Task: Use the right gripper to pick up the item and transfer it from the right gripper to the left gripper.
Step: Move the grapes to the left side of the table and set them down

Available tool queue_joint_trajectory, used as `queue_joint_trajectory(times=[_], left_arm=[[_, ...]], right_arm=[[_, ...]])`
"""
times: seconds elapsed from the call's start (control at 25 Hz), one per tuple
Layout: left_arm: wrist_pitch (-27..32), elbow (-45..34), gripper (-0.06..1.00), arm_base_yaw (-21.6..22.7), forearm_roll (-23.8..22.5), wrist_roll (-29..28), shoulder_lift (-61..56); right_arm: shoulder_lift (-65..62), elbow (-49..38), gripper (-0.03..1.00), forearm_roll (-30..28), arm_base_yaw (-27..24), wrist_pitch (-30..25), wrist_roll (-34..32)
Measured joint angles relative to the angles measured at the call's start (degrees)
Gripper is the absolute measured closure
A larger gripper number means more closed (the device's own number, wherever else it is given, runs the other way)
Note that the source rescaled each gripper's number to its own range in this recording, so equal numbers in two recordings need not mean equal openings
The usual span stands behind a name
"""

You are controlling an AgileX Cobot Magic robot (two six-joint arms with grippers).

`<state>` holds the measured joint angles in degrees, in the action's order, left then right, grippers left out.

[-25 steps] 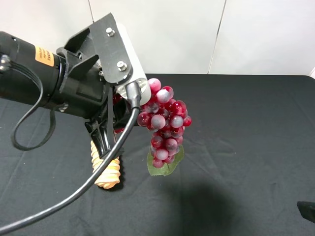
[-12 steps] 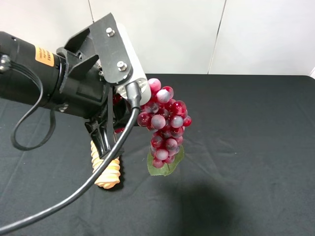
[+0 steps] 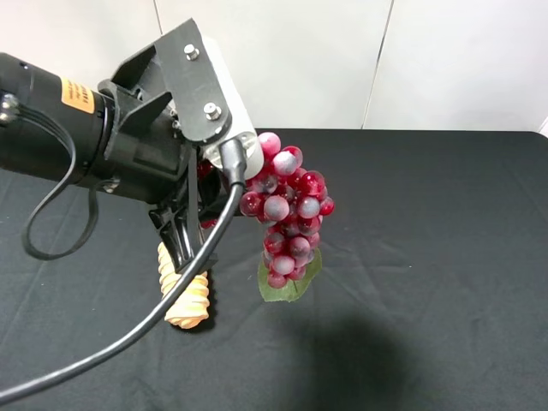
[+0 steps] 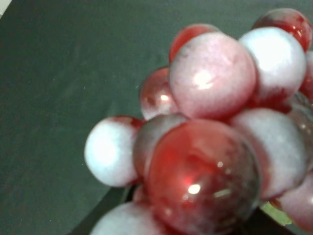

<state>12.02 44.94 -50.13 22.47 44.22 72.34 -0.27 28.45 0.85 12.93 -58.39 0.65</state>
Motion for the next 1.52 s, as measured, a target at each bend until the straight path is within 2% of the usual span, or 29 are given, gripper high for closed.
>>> queue_joint_trajectory(times=[0.16,0.28,0.4,0.48,0.6,0.72,0.8,1.04,1.2,1.36,1.52], left_arm=[[2.32,4.26,0.94,0.41,0.0,-3.1,0.01],[8.01,9.76,0.94,3.07,0.05,-7.36,0.06],[16.47,15.3,0.94,7.6,-1.16,-10.99,0.06],[22.11,18.79,0.94,11.05,-3.91,-14.14,0.06],[30.0,22.52,0.94,15.85,-10.8,-20.89,0.06],[36.26,24.52,0.94,20.62,-17.93,-27.44,0.06],[39.93,24.76,0.94,23.86,-21.0,-29.59,0.06],[49.74,24.76,0.94,34.91,-22.84,-30.85,0.06],[52.64,24.76,0.94,41.36,-22.9,-30.97,0.06],[53.85,24.76,0.94,45.16,-23.08,-31.02,0.06],[53.92,23.89,0.94,46.36,-23.08,-31.02,0.06]], right_arm=[[0.0,0.0,-0.03,0.04,0.0,0.0,0.0],[-0.04,0.0,-0.03,0.04,0.0,0.0,0.0],[-0.04,0.0,-0.03,0.04,0.0,0.0,0.0],[-0.06,0.0,-0.03,0.04,0.0,0.0,0.0],[-0.06,0.0,-0.03,0.04,0.0,0.0,0.0],[-0.06,0.0,-0.03,0.04,0.0,0.0,0.0],[-0.06,0.0,-0.03,0.04,0.0,0.0,0.0],[-0.06,0.0,-0.03,0.04,0.0,-0.07,0.0],[-0.06,0.0,-0.03,0.04,0.0,-0.07,0.0],[-0.06,0.0,-0.03,0.04,0.0,-0.07,0.0],[-0.06,0.0,-0.03,0.04,0.0,-0.07,0.0]])
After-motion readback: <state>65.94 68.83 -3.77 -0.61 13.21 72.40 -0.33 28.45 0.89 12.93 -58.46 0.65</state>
